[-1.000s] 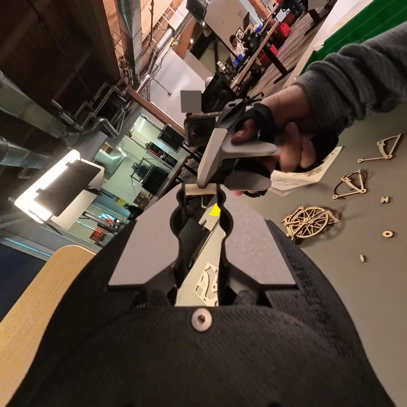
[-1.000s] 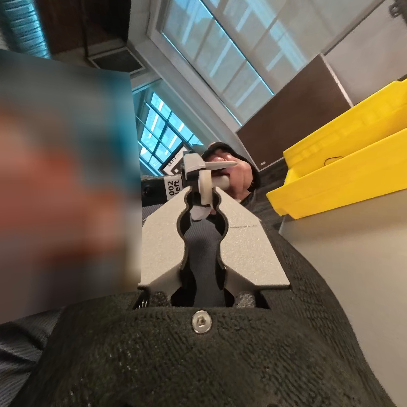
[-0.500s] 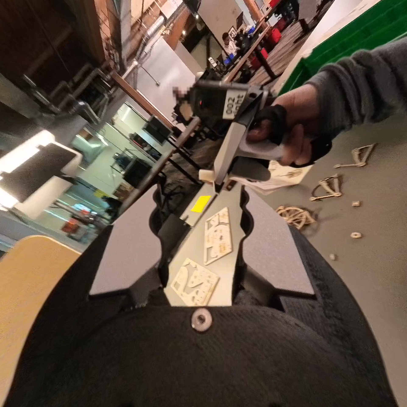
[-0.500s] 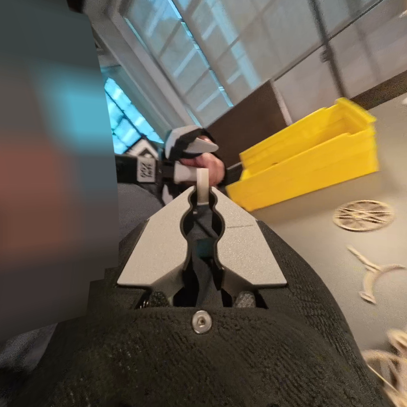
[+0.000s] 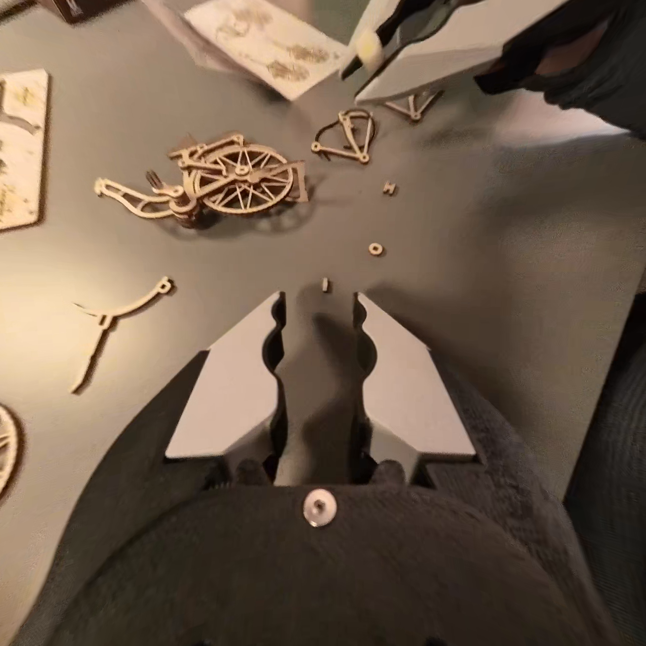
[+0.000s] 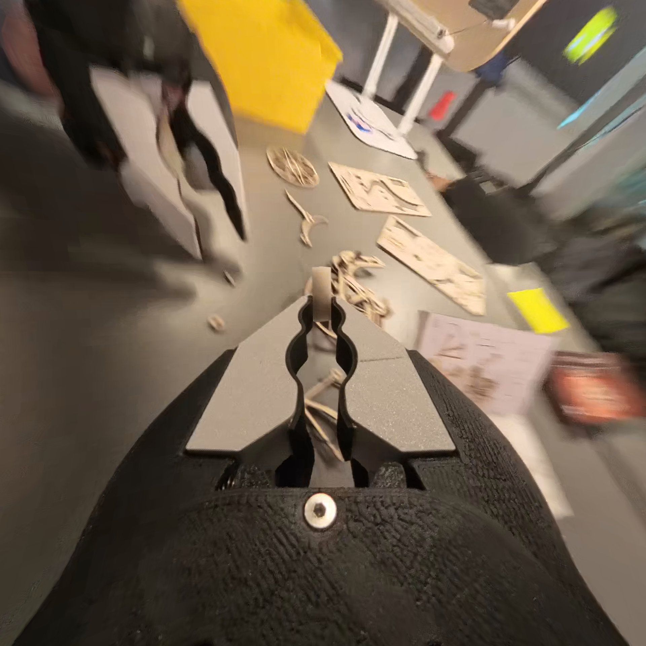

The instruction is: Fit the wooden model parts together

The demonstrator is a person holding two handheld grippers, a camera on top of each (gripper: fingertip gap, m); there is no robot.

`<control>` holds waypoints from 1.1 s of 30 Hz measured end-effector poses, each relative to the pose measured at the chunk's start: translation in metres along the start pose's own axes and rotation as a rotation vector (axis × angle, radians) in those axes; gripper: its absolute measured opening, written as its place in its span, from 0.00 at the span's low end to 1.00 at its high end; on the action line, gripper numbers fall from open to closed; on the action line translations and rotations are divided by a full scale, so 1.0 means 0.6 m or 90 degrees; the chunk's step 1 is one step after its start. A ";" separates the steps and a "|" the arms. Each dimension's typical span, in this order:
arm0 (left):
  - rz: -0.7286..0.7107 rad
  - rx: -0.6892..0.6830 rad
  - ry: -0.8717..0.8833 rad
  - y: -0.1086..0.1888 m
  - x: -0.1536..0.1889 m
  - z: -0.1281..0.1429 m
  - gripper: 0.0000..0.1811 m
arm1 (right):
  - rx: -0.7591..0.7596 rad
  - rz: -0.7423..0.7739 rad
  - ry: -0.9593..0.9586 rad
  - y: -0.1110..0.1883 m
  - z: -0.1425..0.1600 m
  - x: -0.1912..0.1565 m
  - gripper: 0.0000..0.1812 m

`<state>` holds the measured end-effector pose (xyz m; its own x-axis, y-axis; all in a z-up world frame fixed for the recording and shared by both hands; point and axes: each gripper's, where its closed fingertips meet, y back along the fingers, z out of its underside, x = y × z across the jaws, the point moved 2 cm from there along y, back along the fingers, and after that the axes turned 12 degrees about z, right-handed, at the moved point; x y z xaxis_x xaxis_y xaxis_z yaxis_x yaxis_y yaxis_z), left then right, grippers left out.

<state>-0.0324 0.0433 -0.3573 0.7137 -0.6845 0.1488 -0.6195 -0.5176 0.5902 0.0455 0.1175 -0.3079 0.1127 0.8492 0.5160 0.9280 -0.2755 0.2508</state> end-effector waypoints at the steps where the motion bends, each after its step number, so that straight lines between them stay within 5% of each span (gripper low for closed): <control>1: 0.010 -0.004 0.008 -0.006 -0.001 0.004 0.18 | -0.001 0.020 0.037 -0.001 0.004 -0.002 0.04; 11: 0.022 -0.053 -0.031 -0.030 -0.004 0.007 0.05 | -0.001 0.101 0.269 -0.011 0.015 -0.023 0.04; 24: 0.011 -0.097 -0.084 -0.031 -0.006 0.007 0.00 | -0.008 0.101 0.313 -0.018 0.017 -0.036 0.04; 27: -0.014 -0.035 -0.034 -0.035 -0.016 -0.012 0.00 | -0.019 0.131 0.347 -0.018 0.017 -0.029 0.04; 33: 0.026 0.235 0.065 -0.038 -0.021 -0.108 0.00 | -0.086 0.282 0.441 -0.008 0.017 0.022 0.04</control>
<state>-0.0060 0.0967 -0.3214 0.7035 -0.6633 0.2553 -0.7107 -0.6541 0.2589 0.0461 0.1347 -0.3104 0.1722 0.1919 0.9662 0.7932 -0.6086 -0.0205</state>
